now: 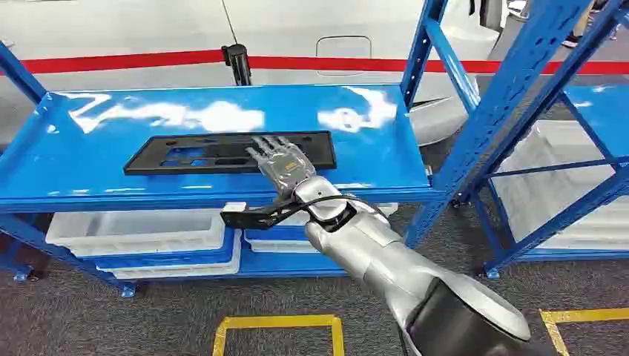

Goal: Take the parts from the cabinet and place them on the table.

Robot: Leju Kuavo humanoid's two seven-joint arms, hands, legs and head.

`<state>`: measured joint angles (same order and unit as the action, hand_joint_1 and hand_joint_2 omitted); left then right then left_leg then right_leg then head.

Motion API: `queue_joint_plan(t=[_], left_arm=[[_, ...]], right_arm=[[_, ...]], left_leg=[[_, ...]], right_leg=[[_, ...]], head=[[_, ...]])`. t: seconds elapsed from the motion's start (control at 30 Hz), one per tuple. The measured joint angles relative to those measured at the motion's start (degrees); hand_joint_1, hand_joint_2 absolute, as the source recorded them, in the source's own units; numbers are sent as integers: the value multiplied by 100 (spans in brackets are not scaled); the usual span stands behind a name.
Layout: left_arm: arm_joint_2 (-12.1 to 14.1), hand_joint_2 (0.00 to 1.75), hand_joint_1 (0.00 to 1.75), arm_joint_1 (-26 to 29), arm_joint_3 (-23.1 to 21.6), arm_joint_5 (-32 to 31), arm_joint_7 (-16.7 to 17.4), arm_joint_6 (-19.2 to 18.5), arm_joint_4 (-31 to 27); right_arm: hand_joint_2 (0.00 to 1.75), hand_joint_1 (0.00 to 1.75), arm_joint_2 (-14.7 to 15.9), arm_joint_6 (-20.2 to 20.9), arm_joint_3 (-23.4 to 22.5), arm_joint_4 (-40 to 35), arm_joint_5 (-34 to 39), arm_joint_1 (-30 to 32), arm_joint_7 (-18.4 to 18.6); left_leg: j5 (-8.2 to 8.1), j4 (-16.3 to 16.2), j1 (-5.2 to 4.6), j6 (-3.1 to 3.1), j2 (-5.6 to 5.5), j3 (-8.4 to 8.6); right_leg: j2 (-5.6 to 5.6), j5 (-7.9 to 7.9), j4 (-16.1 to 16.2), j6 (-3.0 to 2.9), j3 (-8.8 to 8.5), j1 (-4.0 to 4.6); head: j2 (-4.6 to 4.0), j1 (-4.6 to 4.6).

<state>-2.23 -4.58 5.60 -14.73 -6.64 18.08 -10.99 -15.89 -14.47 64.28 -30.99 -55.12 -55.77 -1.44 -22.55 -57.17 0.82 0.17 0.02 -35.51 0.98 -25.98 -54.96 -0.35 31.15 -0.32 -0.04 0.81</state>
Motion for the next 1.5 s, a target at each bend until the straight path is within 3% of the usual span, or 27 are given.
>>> queue_joint_plan(t=[0.07,0.1,0.2,0.23,0.27,0.37,0.43,0.53,0.57,0.6,0.67,0.73,0.8,0.9,0.93,1.03,1.07,1.13,1.17,1.2,1.27,1.3,1.33,1.37,1.4,1.47,1.5], left_arm=[[-13,0,0,29,4,9,-7,-2,-2],[-20,0,0,28,4,9,-17,-2,-2],[-13,0,0,21,11,9,-22,-2,-2],[-15,0,0,21,13,7,-22,-2,-2],[-15,0,0,27,15,7,-22,-4,-2],[-28,0,0,27,20,7,-22,-7,-2],[-33,0,0,18,22,4,-37,-9,-2],[-35,0,0,19,24,7,-41,-7,-4],[-22,0,0,14,26,7,-52,-7,-9],[-22,0,0,15,33,7,-59,-7,-7],[-26,0,0,15,52,7,-72,-7,-7],[-28,0,0,21,61,20,-72,-7,-7],[-22,0,0,28,74,28,-79,-4,-7],[-15,0,0,30,96,35,-92,-7,-7],[-15,0,0,25,107,35,-94,-7,-7],[-15,0,0,20,114,33,-111,-9,-7],[-17,0,0,19,116,33,-114,-9,-9],[-28,0,0,17,127,26,-120,-9,-9],[-28,0,0,11,136,28,-137,-9,-9],[-28,0,0,11,146,35,-173,-13,-9],[-28,0,0,12,160,61,-258,-39,-9],[-28,0,0,17,164,70,-288,-55,-9],[-31,0,0,20,164,68,-313,-59,-9],[-37,0,0,18,164,70,-339,-61,-9],[-42,0,0,18,166,89,-380,-78,-9],[-42,0,0,14,199,127,-475,-149,-9],[-35,0,0,17,225,175,-580,-190,-9]], right_arm=[[175,0,-11,-28,-77,0,-2,-69,0],[175,0,-9,-35,-105,0,-4,-132,0],[175,0,22,-41,-153,2,-7,-207,0],[175,0,39,-41,-170,0,-7,-197,0],[175,0,50,-33,-179,0,-24,-196,0],[175,0,57,22,-179,0,-92,-207,0],[175,0,44,64,-179,-4,-120,-206,-7],[175,0,57,98,-179,-2,-127,-170,-20],[175,0,46,99,-179,-4,-127,-164,-24],[175,0,46,101,-179,-2,-129,-158,-28],[175,0,42,114,-179,7,-129,-126,-61],[175,0,42,125,-177,28,-129,-40,-87],[175,0,46,118,-179,61,-122,42,-116],[175,0,46,114,-179,96,-122,81,-125],[175,0,50,114,-179,116,-125,82,-125],[175,0,66,70,-183,155,-129,96,-111],[175,0,61,68,-197,153,-131,87,-107],[175,0,74,66,-243,164,-140,72,-103],[175,124,92,66,-245,170,-153,70,-101],[175,51,103,68,-249,179,-157,87,-101],[175,49,142,63,-262,203,-171,134,-101],[175,106,153,48,-267,208,-179,153,-101],[175,106,155,35,-271,208,-190,155,-101],[175,155,155,11,-273,208,-203,153,-101],[175,175,153,4,-275,208,-216,151,-103],[175,175,144,-2,-275,210,-223,153,-105],[175,175,142,0,-275,208,-225,154,-107]], left_leg=[[37,113,49,83,9,90],[20,129,33,118,6,116],[-22,127,11,196,-3,140],[-41,126,9,193,-22,157],[-63,125,6,185,-31,184],[-148,122,7,132,-44,306],[-257,69,-59,57,-57,329],[-331,87,-25,-33,-37,374],[-373,48,13,-68,-33,386],[-446,-112,20,-99,-24,355],[-862,-961,51,-165,-26,-72],[-1074,-1702,63,-212,-25,-547],[-722,-1491,76,-210,-22,-606],[135,-79,74,-119,-19,-46],[39,28,31,-84,-22,29],[-18,9,-16,26,-29,12],[9,80,-3,66,-27,75],[17,145,29,150,-12,145],[7,145,22,169,-17,156],[-8,145,10,184,-21,161],[-34,140,4,181,-38,176],[-56,138,3,170,-51,199],[-78,137,5,154,-57,229],[-104,136,6,130,-62,266],[-133,137,7,104,-64,293],[-194,109,-47,40,-66,298],[-223,68,-51,102,-62,297]], right_leg=[[-27,-64,-66,68,39,17],[-41,-156,-302,53,155,16],[-44,-616,-1764,-8,1006,-2],[-44,-640,-2049,20,1218,-4],[-44,-535,-1997,65,1268,-5],[-64,175,-624,197,728,-22],[-97,389,-39,123,444,-3],[-85,347,-58,-5,435,-8],[-70,366,-15,-55,374,-102],[-50,345,-16,-86,332,-84],[-52,292,-18,-161,261,-75],[-47,239,-21,-202,211,-51],[-22,173,-27,-182,132,-43],[-7,63,-21,-125,-7,-36],[-1,24,-38,-75,-18,45],[0,-17,0,9,-27,3],[-1,-44,5,52,-33,45],[-40,-209,-432,35,202,15],[-39,-408,-959,2,494,7],[-39,-568,-1460,-14,798,-2],[-40,-630,-1991,36,1201,-8],[-43,-482,-1808,92,1170,-19],[-48,-241,-1364,153,1000,-26],[-60,35,-764,194,739,-28],[-83,238,-231,199,496,-28],[-91,352,-30,108,361,-22],[-92,383,-24,109,369,-88]], head=[[0,-4],[0,-5],[0,-18],[0,-17],[0,-15],[0,-20],[0,-22],[0,4],[0,4],[0,20],[0,39],[0,46],[0,44],[0,44],[0,37],[0,37],[0,37],[0,17],[0,17],[0,18],[0,17],[0,17],[0,13],[0,13],[0,11],[0,26],[0,39]])
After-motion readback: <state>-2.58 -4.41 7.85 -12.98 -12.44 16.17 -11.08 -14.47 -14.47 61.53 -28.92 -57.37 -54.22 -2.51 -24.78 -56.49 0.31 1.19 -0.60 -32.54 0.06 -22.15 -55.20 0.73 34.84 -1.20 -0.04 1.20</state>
